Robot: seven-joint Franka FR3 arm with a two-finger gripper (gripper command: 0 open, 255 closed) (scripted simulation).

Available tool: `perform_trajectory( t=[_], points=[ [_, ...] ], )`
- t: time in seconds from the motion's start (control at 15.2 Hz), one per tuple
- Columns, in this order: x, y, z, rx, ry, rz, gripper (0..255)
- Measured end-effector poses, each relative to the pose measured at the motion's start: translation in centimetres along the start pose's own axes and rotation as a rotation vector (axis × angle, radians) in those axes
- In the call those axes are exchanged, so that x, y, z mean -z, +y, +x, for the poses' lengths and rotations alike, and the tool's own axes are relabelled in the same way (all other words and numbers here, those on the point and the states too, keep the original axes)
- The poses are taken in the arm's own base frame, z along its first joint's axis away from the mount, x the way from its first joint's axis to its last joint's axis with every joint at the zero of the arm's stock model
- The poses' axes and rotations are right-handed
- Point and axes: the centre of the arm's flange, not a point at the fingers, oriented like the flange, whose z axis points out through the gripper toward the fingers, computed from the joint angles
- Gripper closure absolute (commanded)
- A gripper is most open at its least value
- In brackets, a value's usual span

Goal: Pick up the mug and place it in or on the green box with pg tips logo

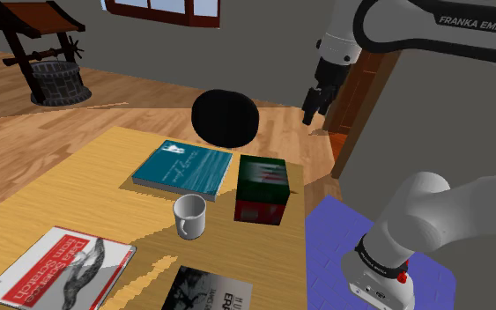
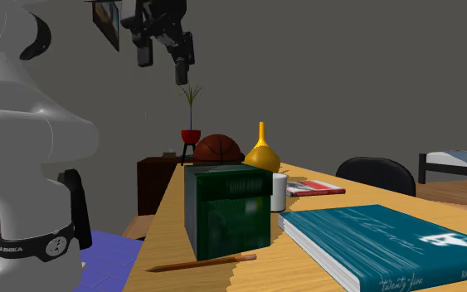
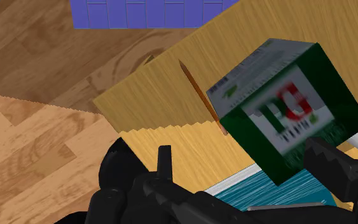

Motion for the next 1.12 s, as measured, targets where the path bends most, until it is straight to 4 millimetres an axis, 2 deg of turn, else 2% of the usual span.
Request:
perform_trajectory(
  t=[0.2,1.12],
  points=[
    [-1.0,-1.1,0.6,-0.001,-0.002,0.004,0],
    [-10.7,-14.9,6.2,-0.011,-0.019,0.049,0]
  ],
)
